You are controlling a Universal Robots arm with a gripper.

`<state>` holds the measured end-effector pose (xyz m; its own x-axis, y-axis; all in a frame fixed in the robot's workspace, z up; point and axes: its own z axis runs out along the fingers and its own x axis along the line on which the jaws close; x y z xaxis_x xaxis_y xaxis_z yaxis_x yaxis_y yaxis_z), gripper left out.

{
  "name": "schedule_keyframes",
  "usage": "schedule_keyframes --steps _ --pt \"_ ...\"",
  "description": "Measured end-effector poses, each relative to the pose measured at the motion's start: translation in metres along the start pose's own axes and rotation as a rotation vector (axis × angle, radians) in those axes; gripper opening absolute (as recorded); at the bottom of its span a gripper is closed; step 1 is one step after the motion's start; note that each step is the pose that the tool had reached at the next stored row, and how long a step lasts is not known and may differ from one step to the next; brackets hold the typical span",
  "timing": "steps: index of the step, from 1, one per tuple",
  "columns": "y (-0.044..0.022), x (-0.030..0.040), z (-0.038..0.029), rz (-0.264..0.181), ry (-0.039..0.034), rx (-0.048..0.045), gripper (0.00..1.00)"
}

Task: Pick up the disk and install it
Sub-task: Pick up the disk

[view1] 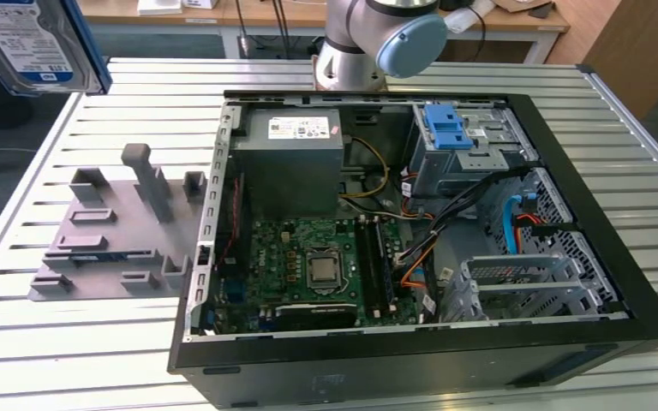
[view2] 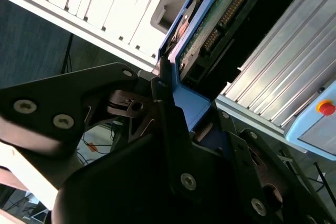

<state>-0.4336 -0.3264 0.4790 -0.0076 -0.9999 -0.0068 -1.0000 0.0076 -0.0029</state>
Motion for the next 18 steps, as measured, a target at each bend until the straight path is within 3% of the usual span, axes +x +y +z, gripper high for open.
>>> schedule_keyframes --steps 5,18 --pt "-0.0001 0.0001 -0.0058 0.000 -0.0014 -0.0003 0.37" --pt "-0.0025 0.0002 -0.0059 0.000 -0.0032 -0.0001 0.37"
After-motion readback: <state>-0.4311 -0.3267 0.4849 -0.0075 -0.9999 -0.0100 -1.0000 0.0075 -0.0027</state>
